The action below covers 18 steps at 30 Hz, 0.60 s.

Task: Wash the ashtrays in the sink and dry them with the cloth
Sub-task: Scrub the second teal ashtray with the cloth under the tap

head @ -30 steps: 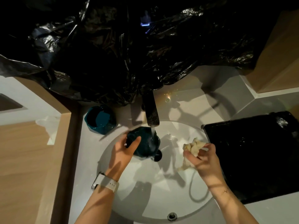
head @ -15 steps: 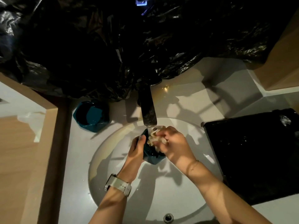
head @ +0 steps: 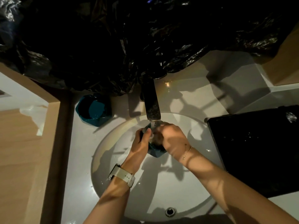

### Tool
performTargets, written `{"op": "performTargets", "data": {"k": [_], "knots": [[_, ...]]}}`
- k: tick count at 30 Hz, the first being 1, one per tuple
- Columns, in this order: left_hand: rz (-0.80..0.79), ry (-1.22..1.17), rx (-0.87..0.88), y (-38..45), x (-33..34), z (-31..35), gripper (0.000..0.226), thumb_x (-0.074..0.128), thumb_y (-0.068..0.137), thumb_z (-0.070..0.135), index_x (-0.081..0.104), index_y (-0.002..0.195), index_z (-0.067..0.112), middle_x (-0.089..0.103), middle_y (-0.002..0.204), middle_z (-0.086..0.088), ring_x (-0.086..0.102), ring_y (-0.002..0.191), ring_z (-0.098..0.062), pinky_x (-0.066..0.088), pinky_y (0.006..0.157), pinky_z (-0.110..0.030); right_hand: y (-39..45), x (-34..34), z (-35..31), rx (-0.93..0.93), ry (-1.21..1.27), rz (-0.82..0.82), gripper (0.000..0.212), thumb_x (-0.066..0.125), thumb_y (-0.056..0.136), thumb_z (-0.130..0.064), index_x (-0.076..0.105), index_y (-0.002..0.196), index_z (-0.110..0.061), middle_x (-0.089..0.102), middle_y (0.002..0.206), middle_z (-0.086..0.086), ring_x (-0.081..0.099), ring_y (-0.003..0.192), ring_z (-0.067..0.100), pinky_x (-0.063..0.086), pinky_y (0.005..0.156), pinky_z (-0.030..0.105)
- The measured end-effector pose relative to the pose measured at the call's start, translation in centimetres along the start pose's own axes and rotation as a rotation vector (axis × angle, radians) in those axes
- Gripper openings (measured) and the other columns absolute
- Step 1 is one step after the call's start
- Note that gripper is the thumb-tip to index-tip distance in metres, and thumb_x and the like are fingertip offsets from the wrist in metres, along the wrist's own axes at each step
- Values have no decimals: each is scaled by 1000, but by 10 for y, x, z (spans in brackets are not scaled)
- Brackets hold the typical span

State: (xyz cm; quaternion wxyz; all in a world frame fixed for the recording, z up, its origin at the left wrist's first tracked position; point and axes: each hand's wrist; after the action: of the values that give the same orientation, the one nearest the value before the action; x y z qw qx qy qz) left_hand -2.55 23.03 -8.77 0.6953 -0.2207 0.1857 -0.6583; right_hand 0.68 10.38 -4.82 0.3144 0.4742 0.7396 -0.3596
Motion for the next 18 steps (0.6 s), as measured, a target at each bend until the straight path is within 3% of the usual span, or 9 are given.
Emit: {"op": "performTargets", "data": {"k": [2, 5, 7, 9, 11, 15, 18], "knots": [[17, -14, -2, 1, -2, 2, 23, 46, 102, 40, 50, 116, 23, 65, 118, -8, 64, 108, -21, 52, 97, -39, 3, 10, 5, 28, 205, 33, 15, 63, 84, -7, 72, 96, -7, 68, 97, 7, 62, 93, 23, 40, 82, 19], [45, -10, 19, 3, -3, 6, 16, 46, 103, 35, 51, 112, 23, 66, 117, -7, 65, 107, -20, 54, 93, -34, 1, 7, 8, 29, 456, -137, 13, 69, 77, 5, 76, 87, -1, 67, 83, -2, 62, 80, 6, 45, 80, 18], [50, 19, 43, 3, -4, 6, 14, 45, 103, 33, 52, 111, 24, 65, 115, -6, 64, 106, -19, 53, 92, -33, 3, -1, 10, 47, 399, -266, 16, 71, 76, 3, 77, 89, -4, 72, 88, 2, 64, 86, 13, 47, 81, 19], [39, 35, 37, 0, -2, 4, 24, 47, 102, 37, 50, 120, 22, 64, 120, -4, 62, 111, -20, 51, 98, -35, 7, -10, 9, 72, 149, -335, 15, 68, 79, -4, 76, 92, -3, 71, 90, 9, 63, 90, 24, 44, 76, 22], [18, -2, 6, -3, 1, 2, 33, 47, 101, 41, 49, 127, 21, 63, 123, -4, 62, 114, -20, 49, 102, -40, 10, -13, 4, 79, -64, -235, 18, 60, 85, -8, 70, 97, 0, 69, 99, 16, 62, 96, 31, 40, 74, 25], [58, -134, -35, -12, 9, 1, 29, 45, 102, 42, 53, 121, 22, 67, 117, -4, 65, 108, -17, 52, 96, -38, 4, 4, -9, 16, 7, 85, 15, 56, 87, -8, 70, 89, -2, 70, 94, 17, 63, 91, 32, 36, 72, 21], [83, -181, -58, -18, 7, -2, 30, 44, 101, 44, 55, 122, 24, 70, 115, -4, 68, 107, -19, 54, 96, -42, 4, 8, -7, -41, 189, -71, 17, 59, 81, -3, 75, 80, -7, 72, 83, 11, 62, 78, 19, 32, 69, 12]]}}
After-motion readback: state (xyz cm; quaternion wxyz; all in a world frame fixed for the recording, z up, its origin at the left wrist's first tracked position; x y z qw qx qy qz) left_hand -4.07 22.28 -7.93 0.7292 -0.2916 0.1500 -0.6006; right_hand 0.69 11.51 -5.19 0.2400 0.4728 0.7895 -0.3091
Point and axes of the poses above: each hand's wrist, its own y-axis towards the middle knuckle, its own x-axis out of the palm, z = x × y
